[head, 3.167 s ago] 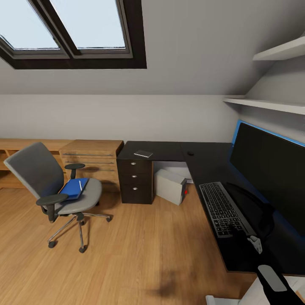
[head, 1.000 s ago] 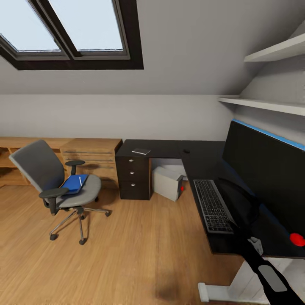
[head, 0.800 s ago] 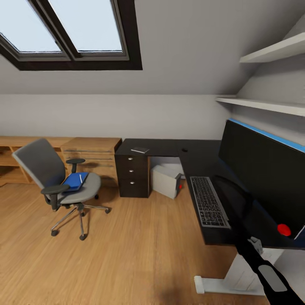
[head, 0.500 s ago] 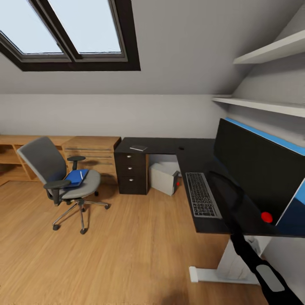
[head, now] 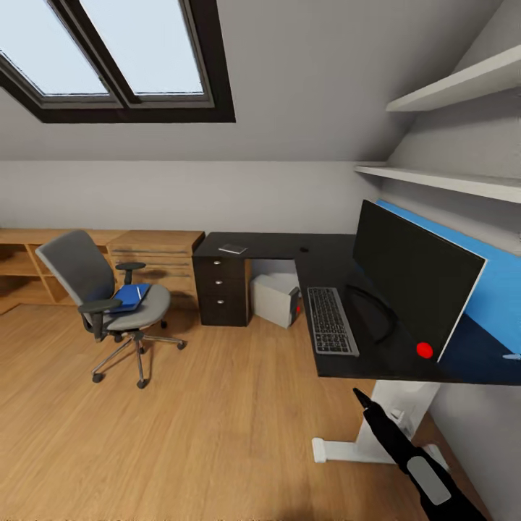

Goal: In the bedroom, organize the workspace by keeping the computer under the desk, ensuring the monitor is on the desk, placing the keyboard on the desk next to the monitor, placing the mouse on the desk next to the keyboard, moving the folder from the swivel chair onto the desk next to the mouse, stacking the notebook on top of the folder with the pen on top of the notebook, and positioning the swivel chair next to the desk.

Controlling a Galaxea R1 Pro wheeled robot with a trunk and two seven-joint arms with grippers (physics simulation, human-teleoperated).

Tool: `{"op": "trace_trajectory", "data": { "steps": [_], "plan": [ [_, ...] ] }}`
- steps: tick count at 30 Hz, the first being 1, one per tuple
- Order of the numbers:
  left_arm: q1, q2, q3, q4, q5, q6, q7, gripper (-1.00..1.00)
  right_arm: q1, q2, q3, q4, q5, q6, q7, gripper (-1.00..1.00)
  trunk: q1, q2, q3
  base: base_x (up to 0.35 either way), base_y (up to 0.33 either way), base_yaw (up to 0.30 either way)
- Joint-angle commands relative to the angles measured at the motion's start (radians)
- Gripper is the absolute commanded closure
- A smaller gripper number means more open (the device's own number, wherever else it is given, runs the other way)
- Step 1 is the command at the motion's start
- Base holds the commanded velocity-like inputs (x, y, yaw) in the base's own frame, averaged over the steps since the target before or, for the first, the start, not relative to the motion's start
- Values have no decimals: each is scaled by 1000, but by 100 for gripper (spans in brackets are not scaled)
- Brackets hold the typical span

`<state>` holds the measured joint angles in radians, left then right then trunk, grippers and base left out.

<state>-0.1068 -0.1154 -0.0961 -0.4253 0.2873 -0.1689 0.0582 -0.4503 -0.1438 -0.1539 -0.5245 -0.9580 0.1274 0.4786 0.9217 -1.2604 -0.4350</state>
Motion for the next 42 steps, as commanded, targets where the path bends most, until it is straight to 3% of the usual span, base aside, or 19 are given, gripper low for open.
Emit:
{"op": "trace_trajectory", "data": {
  "steps": [1,3,7,12,14,16,17,18,19,22,29,36,42],
  "plan": [
    [-1,1,-8,0,9,-4,6,-100,-1,2,0,10,6,-3,4,-100,0,-1,-1,-51,-39,0],
    [-1,5,-8,0,9,-4,6,-100,-1,6,11,58,74,-61,3,-100,0,-1,-1,-27,-20,0],
    [-1,9,-8,0,9,-23,6,-100,-1,8,18,141,170,-138,3,-100,0,-1,-1,-11,-9,0],
    [-1,12,-10,1,9,-99,6,-100,-1,12,23,251,363,-262,-32,-100,0,-1,-1,-3,-2,0],
    [-1,12,-10,2,10,-116,6,-100,-1,30,27,294,484,-290,-118,-100,0,-1,-1,0,0,0],
    [-1,13,-9,3,11,-119,6,-100,-1,44,30,316,552,-298,-188,-100,0,-1,-1,0,0,0],
    [-1,13,-8,11,12,-120,6,-100,-1,58,32,335,625,-303,-265,-100,-4,6,2,0,0,0],
    [-1,14,-7,17,12,-120,6,-100,-1,65,33,343,662,-306,-302,-100,-8,13,5,0,0,0],
    [-1,14,-7,29,13,-121,6,-100,-1,78,34,355,733,-316,-365,-100,-12,20,8,0,0,0],
    [-1,19,-6,45,14,-119,6,-100,-1,106,32,387,853,-368,-444,-100,-23,41,18,0,0,0],
    [-1,26,-4,52,17,-118,6,-100,0,122,33,471,913,-490,-477,-100,-50,90,40,0,0,0],
    [-1,26,-4,53,18,-119,6,-100,0,121,35,489,922,-518,-478,-100,-77,139,62,0,0,0],
    [-1,27,-7,53,13,-128,5,-100,0,126,35,489,916,-521,-478,-100,-77,139,62,0,0,0]
  ]
}}
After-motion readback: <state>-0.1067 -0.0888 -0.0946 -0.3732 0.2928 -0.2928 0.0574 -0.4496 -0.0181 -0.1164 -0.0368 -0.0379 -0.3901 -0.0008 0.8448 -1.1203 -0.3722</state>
